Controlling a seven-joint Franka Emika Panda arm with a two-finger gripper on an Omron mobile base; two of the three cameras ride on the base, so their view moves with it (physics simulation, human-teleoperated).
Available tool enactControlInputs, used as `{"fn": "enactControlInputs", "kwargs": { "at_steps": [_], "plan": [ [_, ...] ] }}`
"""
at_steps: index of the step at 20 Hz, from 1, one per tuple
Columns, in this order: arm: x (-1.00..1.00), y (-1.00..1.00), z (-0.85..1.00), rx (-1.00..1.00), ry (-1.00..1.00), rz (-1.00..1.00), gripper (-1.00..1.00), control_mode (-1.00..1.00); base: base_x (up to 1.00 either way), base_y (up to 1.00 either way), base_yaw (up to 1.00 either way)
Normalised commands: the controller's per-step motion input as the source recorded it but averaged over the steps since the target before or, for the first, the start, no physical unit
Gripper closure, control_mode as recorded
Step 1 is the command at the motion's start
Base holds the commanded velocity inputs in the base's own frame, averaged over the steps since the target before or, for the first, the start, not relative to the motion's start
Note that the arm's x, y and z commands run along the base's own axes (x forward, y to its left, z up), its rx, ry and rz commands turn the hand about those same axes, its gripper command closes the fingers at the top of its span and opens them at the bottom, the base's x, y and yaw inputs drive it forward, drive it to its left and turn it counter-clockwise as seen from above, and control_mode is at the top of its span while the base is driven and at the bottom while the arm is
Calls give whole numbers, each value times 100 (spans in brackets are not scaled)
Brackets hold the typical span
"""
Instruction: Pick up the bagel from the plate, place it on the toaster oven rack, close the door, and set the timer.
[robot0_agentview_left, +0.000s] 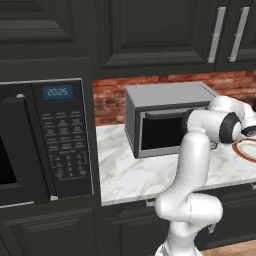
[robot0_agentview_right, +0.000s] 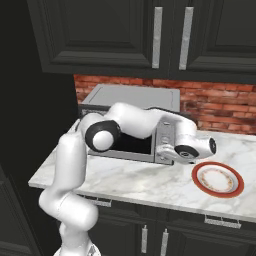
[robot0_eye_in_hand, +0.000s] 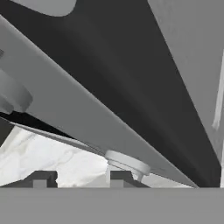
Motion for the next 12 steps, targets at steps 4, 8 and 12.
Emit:
{"fn": "enactControlInputs", "kwargs": {
  "at_steps": [4, 8, 12],
  "plan": [
    [-51, -26, -83, 0, 0, -11, -100, -100, 0, 0, 0],
    [-67, 15, -100, 0, -1, -12, -100, -100, 0, 0, 0],
    [-60, 55, -89, 0, -6, -16, -100, -100, 0, 0, 0]
  ]
}}
